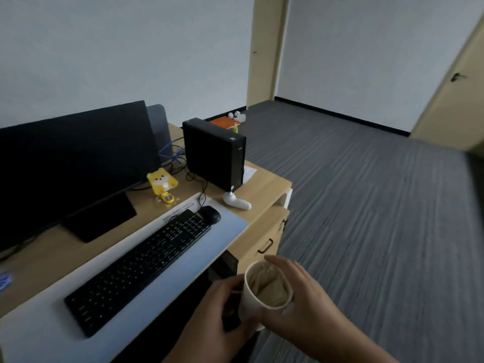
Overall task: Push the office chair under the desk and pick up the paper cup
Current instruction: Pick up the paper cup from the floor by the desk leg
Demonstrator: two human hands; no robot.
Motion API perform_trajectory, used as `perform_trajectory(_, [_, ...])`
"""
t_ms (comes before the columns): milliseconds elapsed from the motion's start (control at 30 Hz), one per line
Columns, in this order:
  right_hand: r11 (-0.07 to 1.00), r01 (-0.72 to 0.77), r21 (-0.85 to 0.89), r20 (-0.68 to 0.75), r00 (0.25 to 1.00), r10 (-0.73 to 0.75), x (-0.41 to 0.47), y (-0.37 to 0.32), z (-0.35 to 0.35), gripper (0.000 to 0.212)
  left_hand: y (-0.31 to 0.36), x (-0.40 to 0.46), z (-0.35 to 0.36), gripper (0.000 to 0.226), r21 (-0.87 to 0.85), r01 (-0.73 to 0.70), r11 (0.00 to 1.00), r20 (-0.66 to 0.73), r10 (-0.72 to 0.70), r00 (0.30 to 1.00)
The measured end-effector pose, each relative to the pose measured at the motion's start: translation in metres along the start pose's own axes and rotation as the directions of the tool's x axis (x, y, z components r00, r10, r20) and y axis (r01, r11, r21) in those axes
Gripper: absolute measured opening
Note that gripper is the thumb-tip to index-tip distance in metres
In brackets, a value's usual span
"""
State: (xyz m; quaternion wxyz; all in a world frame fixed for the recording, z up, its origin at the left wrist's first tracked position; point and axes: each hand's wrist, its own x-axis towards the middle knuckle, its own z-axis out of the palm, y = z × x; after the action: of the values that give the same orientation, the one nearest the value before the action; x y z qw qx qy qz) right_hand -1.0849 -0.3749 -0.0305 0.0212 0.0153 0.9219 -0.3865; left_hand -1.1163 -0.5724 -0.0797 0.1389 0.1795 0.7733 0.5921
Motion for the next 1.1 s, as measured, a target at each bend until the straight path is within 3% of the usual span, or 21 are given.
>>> perform_trajectory(133, [0.999, -0.041, 0.015, -0.083, 0.996, 0.042, 0.045, 0.022, -0.024, 0.102, 0.005, 0.07, 0.01, 0.053, 0.015, -0.065, 0.998, 0.079, 0.064, 0.995])
perform_trajectory(433, [1.0, -0.005, 0.004, -0.032, 0.999, 0.005, 0.192, 0.115, -0.08, 0.099, -0.022, 0.237, 0.051, 0.053, 0.079, -0.003, 0.997, 0.051, -0.001, 0.999])
perform_trajectory(767, [0.993, 0.116, -0.02, 0.103, 0.988, -0.113, 0.42, 0.248, -0.13, 0.096, -0.056, 0.451, 0.116, 0.055, 0.082, 0.216, 0.973, -0.228, -0.192, 0.955])
perform_trajectory(1100, [0.983, 0.143, -0.116, 0.08, 0.988, -0.134, 0.605, 0.303, -0.067, 0.09, -0.111, 0.508, 0.103, 0.053, 0.102, 0.453, 0.886, -0.433, -0.37, 0.822])
